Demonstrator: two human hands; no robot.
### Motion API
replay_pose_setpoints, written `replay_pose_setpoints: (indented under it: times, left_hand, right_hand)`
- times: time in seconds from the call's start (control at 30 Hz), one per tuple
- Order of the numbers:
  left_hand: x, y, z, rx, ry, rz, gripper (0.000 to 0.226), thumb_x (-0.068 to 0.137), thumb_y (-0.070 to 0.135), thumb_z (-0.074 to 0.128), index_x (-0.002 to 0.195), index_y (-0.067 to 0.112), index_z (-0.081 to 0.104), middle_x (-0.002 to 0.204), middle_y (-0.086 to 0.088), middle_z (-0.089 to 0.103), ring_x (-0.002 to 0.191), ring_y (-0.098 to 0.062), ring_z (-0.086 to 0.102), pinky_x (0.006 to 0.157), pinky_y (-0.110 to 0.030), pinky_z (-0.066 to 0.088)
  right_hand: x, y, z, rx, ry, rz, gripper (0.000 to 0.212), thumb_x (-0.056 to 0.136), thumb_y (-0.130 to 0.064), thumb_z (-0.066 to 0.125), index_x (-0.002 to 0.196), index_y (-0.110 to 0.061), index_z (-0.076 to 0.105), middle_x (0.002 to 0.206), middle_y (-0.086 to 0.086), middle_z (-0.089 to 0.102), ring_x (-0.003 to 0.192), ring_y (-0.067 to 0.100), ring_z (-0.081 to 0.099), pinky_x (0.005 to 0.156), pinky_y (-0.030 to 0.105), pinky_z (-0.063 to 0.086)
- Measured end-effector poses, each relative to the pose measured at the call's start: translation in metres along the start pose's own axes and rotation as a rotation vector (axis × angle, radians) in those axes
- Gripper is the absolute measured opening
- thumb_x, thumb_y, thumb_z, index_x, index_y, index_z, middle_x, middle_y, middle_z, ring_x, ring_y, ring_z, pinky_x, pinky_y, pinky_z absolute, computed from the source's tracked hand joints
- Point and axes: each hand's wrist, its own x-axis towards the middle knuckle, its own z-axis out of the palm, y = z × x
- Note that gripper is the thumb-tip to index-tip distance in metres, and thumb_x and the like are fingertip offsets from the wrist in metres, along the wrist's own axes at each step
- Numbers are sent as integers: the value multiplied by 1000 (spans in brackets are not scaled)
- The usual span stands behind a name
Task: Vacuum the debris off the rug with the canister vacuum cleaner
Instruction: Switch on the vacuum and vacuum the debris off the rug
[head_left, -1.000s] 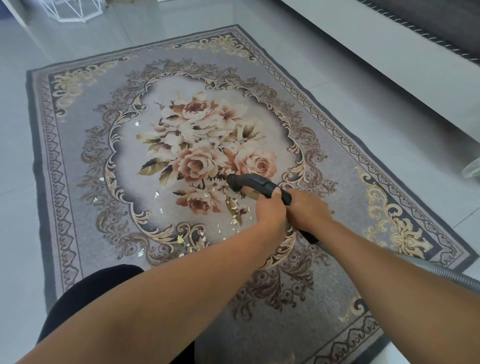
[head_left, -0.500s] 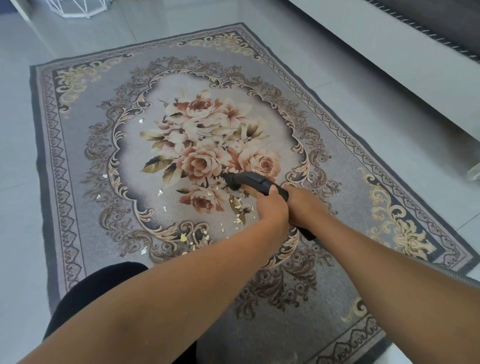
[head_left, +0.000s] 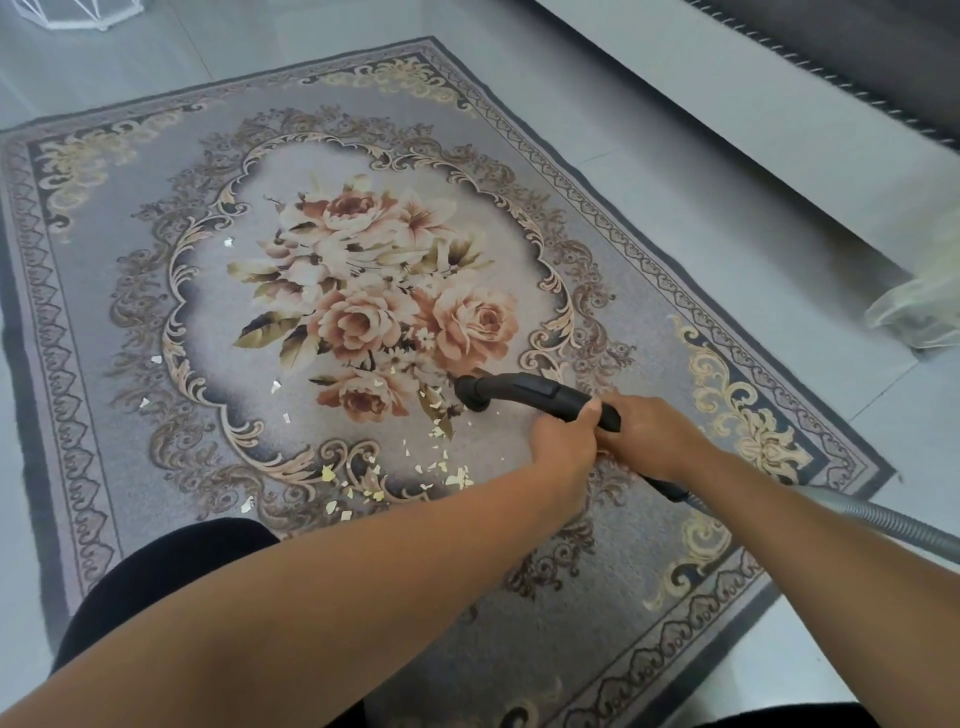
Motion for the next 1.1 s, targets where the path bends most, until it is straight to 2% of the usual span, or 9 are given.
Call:
replay_pose_setpoints:
  times: [0.13, 0.23, 0.37, 0.53, 0.73, 0.83, 0.93, 0.97, 1.1]
  left_hand:
    - [-1, -2, 1, -13, 6, -18, 29, 96, 22, 59, 118, 4, 60, 96, -7, 67, 78, -18, 64, 85, -37, 57]
    - [2, 0, -4, -41, 54, -21, 28, 95, 22, 60, 116, 4, 61, 101, -10, 68, 83, -22, 65, 85, -40, 58]
    - [9, 5, -7, -76, 108, -22, 33, 94, 25, 60, 119, 3, 60, 105, -12, 67, 94, -29, 65, 86, -42, 57]
    - [16, 16, -12, -98, 175, -23, 34, 96, 29, 57, 121, 6, 55, 105, -10, 65, 96, -30, 64, 89, -42, 55]
    - [22, 21, -22, -126, 255, -5, 41, 98, 31, 51, 130, 7, 47, 119, -10, 62, 105, -29, 61, 90, -38, 51]
    - [21, 20, -23, -125, 259, 6, 43, 98, 33, 51, 131, 7, 47, 120, -10, 62, 105, -29, 62, 93, -41, 51]
    - [18, 15, -20, -104, 239, 3, 45, 98, 35, 50, 131, 5, 47, 116, -11, 64, 102, -30, 63, 89, -41, 53]
    - [17, 14, -19, -95, 232, -5, 46, 98, 36, 50, 131, 4, 47, 116, -12, 64, 101, -30, 64, 87, -40, 54]
    - [11, 5, -12, -50, 203, -45, 51, 97, 37, 51, 134, 3, 46, 114, -15, 66, 92, -29, 64, 76, -36, 53]
  right_hand:
    - [0, 4, 5, 17, 11, -7, 15, 91, -42, 54, 86, -28, 57, 66, -1, 63, 57, 20, 60, 55, 35, 47]
    - [5, -3, 8, 46, -4, -35, 14, 92, -38, 56, 79, -33, 54, 63, -2, 61, 54, 18, 57, 52, 31, 42]
    - [15, -12, 13, 33, 1, -24, 17, 92, -35, 55, 92, -19, 62, 64, 0, 61, 52, 16, 53, 49, 27, 35]
    - [32, -26, 15, 16, -15, -44, 2, 90, -26, 55, 89, -27, 56, 68, -4, 61, 63, 21, 61, 55, 31, 42]
    - [52, -37, 22, -95, -18, -42, 19, 85, -22, 59, 104, -21, 60, 85, 4, 67, 73, 24, 63, 64, 36, 52]
    - [53, -39, 21, -78, -39, -58, 17, 86, -20, 59, 104, -20, 60, 83, 3, 67, 68, 21, 63, 60, 36, 52]
    - [46, -38, 15, -21, -72, -72, 2, 88, -23, 56, 87, -23, 58, 74, 3, 66, 64, 23, 64, 56, 36, 49]
    - [43, -37, 12, -2, -82, -75, 5, 89, -23, 55, 84, -24, 57, 70, 2, 65, 61, 23, 63, 53, 34, 47]
    - [27, -31, 4, 39, -138, -75, 11, 92, -19, 51, 95, -16, 62, 64, 7, 64, 50, 21, 57, 50, 33, 46]
